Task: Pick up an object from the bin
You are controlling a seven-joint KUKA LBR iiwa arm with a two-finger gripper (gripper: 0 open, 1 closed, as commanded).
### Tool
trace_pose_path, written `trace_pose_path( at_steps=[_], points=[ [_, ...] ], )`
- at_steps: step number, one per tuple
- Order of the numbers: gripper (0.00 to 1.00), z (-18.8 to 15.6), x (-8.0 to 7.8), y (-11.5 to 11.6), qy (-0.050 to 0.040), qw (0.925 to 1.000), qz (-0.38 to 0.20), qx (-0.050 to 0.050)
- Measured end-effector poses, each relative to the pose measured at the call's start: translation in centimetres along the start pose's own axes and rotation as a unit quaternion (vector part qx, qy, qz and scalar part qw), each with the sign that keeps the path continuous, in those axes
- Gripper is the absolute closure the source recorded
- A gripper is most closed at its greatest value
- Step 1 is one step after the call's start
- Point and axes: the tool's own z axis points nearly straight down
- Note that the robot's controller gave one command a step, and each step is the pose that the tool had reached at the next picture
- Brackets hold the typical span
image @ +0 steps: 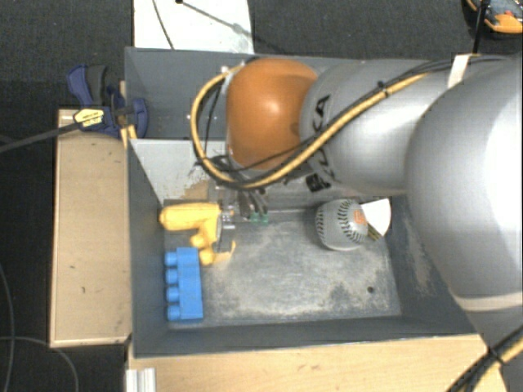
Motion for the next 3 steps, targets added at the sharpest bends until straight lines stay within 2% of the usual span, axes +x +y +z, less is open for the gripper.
trace_pose_path(
  at_steps=[1, 2, 3],
  points=[
    [0.00, -0.5, -0.2, -0.1, -0.0037, 1.0000, 0.002, -0.001],
    [0.00, 2.9, 0.0, -0.7, -0.0059, 0.9989, 0.047, -0.002],
    [0.00, 6.0, 0.1, -0.3, -0.0029, 0.9999, 0.017, 0.000]
  ],
)
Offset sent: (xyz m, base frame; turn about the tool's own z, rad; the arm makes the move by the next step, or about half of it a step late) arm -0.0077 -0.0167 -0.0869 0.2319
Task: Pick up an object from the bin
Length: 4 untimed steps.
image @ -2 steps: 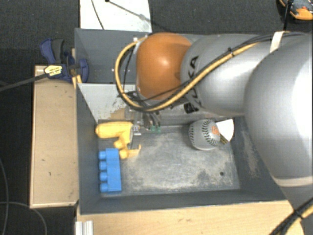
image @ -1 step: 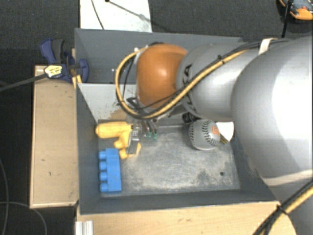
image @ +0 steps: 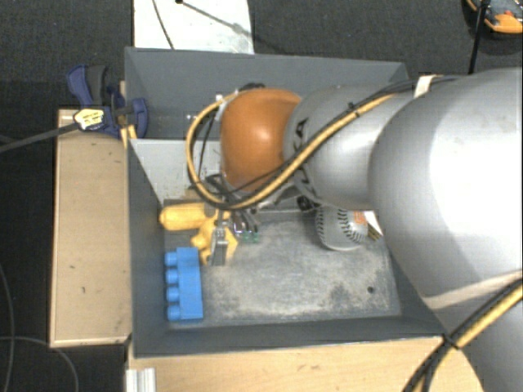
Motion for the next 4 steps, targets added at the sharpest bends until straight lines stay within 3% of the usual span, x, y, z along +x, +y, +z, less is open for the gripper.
trace_pose_path(
  at_steps=[1, 2, 3, 4],
  points=[
    [1.00, 1.8, 1.2, -2.6, -0.0066, 0.9887, 0.149, -0.007],
    [1.00, 1.8, 1.2, -2.6, -0.0066, 0.9887, 0.150, -0.007],
    [1.00, -2.1, 1.7, -2.9, 0.0022, 0.9890, 0.148, 0.000],
    [1.00, -3.6, 1.6, -2.9, 0.0016, 0.9891, 0.147, 0.000]
  ],
)
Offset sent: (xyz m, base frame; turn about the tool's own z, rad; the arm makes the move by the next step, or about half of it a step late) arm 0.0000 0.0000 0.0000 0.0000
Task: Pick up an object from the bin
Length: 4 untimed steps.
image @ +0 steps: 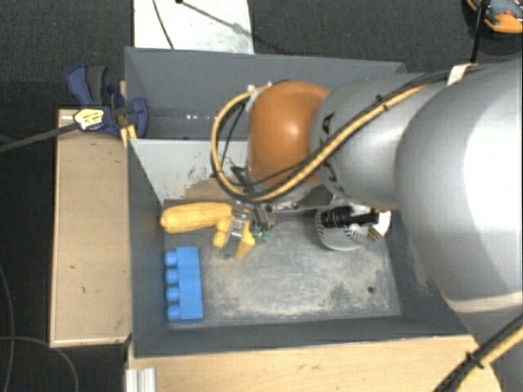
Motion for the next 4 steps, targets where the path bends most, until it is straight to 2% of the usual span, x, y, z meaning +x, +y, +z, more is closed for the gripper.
trace_pose_path(
  at_steps=[1, 2, 3, 4],
  points=[
    [1.00, 0.1, 0.8, -1.3, -0.0062, 1.0000, -0.001, -0.004],
    [1.00, -2.1, 0.4, -2.0, 0.0031, 1.0000, -0.005, 0.002],
    [1.00, 0.1, 0.8, 2.3, -0.0070, 0.9997, 0.022, -0.005],
    [1.00, -0.9, 2.1, 2.0, 0.0043, 0.9999, 0.015, 0.004]
  ],
)
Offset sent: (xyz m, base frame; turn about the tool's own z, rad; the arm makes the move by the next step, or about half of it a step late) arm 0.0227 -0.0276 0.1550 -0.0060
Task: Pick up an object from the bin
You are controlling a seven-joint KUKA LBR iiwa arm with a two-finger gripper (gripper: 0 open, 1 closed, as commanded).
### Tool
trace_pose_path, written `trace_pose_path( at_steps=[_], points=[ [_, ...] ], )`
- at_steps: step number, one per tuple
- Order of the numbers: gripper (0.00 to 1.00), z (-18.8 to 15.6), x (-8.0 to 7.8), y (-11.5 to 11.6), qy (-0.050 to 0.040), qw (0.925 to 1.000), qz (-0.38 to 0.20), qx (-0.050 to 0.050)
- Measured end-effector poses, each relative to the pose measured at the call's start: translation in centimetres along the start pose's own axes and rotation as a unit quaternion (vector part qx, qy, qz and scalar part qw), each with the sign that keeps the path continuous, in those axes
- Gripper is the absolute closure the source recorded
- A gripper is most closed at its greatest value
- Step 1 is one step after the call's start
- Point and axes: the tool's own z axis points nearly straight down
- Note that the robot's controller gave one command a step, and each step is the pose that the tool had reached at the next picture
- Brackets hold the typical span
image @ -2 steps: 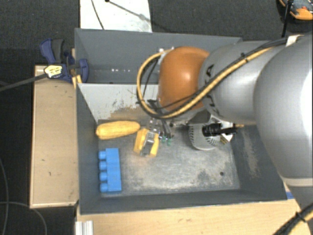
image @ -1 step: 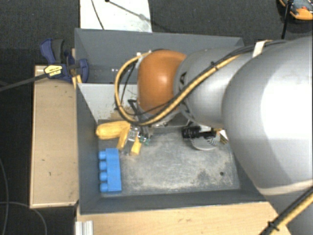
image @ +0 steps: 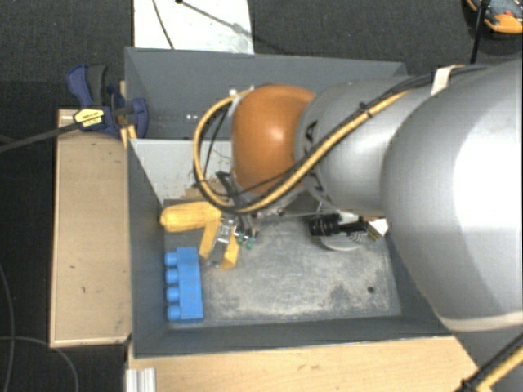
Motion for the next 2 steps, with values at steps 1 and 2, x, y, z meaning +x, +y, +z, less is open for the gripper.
trace_pose_path(
  at_steps=[1, 2],
  points=[
    [1.00, -1.9, -0.8, 0.3, -0.0127, 0.9951, -0.097, -0.008],
    [1.00, -3.3, -1.3, -1.4, -0.0009, 0.9846, -0.175, -0.001]
  ],
)
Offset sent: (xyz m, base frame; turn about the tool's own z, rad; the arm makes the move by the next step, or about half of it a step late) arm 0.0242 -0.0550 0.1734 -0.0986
